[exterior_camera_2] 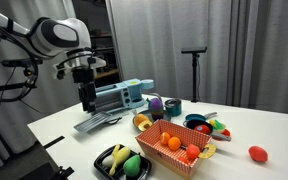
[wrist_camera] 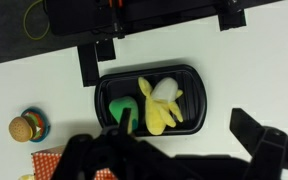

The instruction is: Pick up the yellow plush toy and put it in the basket

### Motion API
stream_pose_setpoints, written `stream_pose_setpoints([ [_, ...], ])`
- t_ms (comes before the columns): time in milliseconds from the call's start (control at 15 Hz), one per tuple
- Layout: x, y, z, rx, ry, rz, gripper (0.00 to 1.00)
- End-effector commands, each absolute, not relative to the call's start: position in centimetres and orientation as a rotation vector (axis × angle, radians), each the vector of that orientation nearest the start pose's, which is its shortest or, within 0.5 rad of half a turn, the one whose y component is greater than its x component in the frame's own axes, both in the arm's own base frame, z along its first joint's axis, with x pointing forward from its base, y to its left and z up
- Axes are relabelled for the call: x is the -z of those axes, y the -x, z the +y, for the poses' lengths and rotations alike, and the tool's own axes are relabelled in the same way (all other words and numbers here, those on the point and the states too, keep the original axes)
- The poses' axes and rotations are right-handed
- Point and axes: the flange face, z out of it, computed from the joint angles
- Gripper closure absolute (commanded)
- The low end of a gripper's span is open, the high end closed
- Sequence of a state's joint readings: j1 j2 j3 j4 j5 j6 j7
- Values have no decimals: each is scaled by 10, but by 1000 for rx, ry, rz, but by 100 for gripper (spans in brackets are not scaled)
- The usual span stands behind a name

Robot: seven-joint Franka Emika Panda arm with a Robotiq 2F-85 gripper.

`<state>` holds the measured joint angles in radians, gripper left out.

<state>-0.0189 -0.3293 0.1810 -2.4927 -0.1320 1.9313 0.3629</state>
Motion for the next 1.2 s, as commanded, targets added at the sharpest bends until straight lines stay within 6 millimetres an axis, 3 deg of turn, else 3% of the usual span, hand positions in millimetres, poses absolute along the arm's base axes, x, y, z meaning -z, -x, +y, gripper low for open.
stream_pose_setpoints([
  [0, -385, -403, 50, -289, 3318, 243, 0],
  [333, -367, -418, 23, -344, 3274, 183, 0],
  [667, -331, -437, -4, -390, 3292, 286, 0],
  [800, -316, -442, -10, -438, 3305, 314, 0],
  [933, -307, -444, -12, -501, 3313, 453, 0],
  [1133, -303, -436, -9, -507, 3284, 421, 0],
])
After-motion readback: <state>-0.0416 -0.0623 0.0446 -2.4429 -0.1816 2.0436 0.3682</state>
